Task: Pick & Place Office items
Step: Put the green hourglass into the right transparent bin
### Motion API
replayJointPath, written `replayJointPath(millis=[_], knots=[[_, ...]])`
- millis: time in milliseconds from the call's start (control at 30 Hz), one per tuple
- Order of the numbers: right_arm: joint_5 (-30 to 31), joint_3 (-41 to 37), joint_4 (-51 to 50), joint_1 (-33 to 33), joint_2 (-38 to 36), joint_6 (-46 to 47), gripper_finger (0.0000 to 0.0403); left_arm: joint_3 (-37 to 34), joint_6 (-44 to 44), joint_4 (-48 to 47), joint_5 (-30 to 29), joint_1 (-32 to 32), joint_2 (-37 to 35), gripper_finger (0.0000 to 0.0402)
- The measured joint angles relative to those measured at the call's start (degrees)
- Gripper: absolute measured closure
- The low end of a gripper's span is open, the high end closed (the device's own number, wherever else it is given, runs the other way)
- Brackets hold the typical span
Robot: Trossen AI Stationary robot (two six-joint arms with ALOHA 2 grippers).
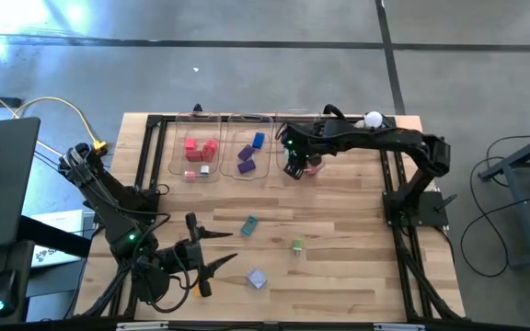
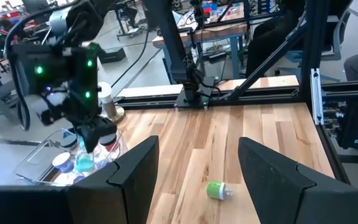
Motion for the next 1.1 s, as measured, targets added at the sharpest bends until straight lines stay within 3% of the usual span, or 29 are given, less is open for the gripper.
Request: replayJointPath(millis=[300,467,733,1100], knots=[[-1.59,0.0,1.41,-2.64,6.0,-0.46,0.023,0.0,-0.02,0.02,0.2,0.0,0.0,0.0187],[-1.9,0.0,3.25,-3.41,8.97,-0.6,0.0209,0.0,-0.04,0.08,0.28,0.0,0.0,0.0187],[-5.84,0.25,5.07,-4.52,12.33,-1.53,0.0223,0.0,-0.1,-0.13,0.57,0.0,-0.02,0.0187],[-4.76,0.0,6.27,-4.24,12.57,-1.85,0.0116,0.0,-0.15,-1.13,1.4,0.0,-0.04,0.0187]])
